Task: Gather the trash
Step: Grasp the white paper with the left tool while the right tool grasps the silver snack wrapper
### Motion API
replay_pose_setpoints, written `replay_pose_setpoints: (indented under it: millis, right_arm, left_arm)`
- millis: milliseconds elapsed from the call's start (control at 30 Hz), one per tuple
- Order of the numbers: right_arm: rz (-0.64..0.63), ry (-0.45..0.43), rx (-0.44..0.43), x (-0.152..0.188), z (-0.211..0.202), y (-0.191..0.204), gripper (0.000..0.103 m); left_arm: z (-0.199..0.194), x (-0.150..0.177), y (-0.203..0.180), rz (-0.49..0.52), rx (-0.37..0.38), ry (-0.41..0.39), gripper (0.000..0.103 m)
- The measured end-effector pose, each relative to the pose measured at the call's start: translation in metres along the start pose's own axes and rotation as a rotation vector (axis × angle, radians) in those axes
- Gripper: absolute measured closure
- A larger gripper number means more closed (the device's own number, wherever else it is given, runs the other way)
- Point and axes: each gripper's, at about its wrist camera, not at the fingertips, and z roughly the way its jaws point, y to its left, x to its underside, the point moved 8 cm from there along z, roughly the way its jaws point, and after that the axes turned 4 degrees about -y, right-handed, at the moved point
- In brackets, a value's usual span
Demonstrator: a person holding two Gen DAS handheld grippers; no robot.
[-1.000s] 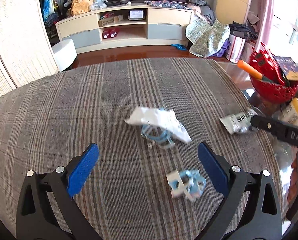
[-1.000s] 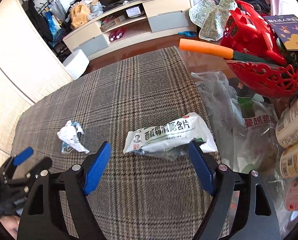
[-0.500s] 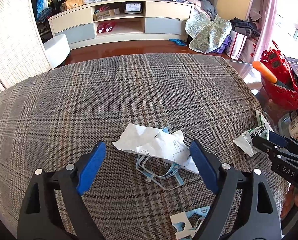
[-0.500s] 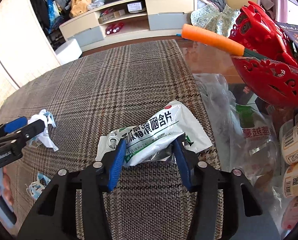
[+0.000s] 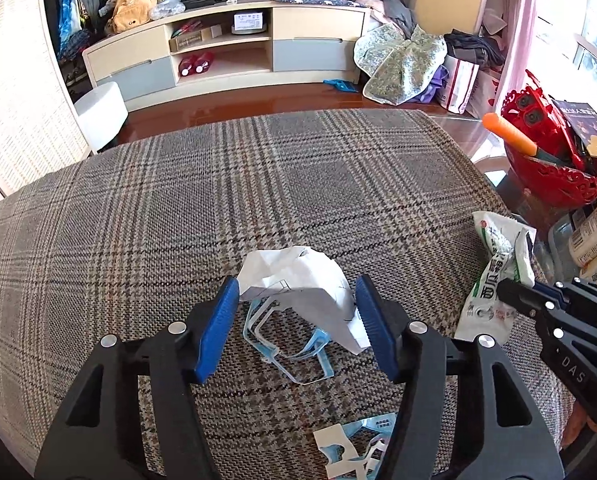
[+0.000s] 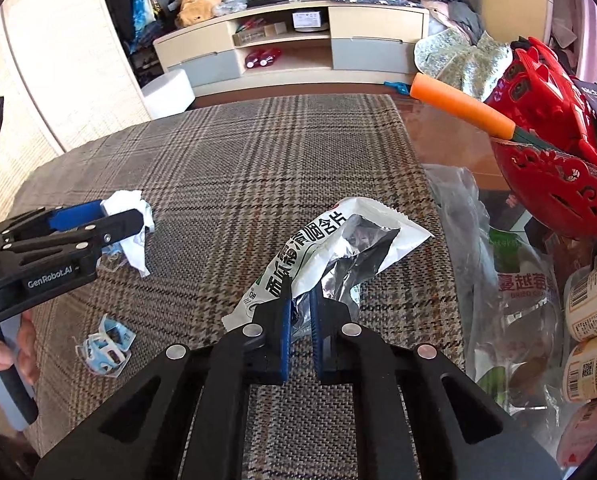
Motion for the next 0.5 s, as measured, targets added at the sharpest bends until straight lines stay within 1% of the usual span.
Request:
replay_pose_setpoints:
  millis: [133, 233, 333, 467, 500]
  right_arm:
    - [-0.009, 0.011, -0.01, 0.003, -0.004, 0.002, 0.093]
    - [-0.011, 0.015, -0.015, 0.005, -0.007, 0.001, 0.094]
    - [-0.01, 0.012, -0.022, 0.007, -0.015, 0.001, 0.094]
    - [-0.005, 0.01, -0.026, 0.011, -0.027, 0.001, 0.095]
    - [-0.003, 0.009, -0.028, 0.012, -0.03, 0.001, 0.095]
  left_arm:
    - [-0.005, -0.003, -0.006, 0.016, 0.002, -0.009, 0.049]
    - [-0.01, -0.006, -0.012, 0.029, 0.003, -0.021, 0.055]
    - [-0.017, -0.007, -0.017, 0.044, 0.005, -0.023, 0.069]
    - [-0.03, -0.002, -0.029, 0.062, 0.018, -0.025, 0.08]
    - [-0.032, -0.001, -0.031, 0.069, 0.017, -0.024, 0.087]
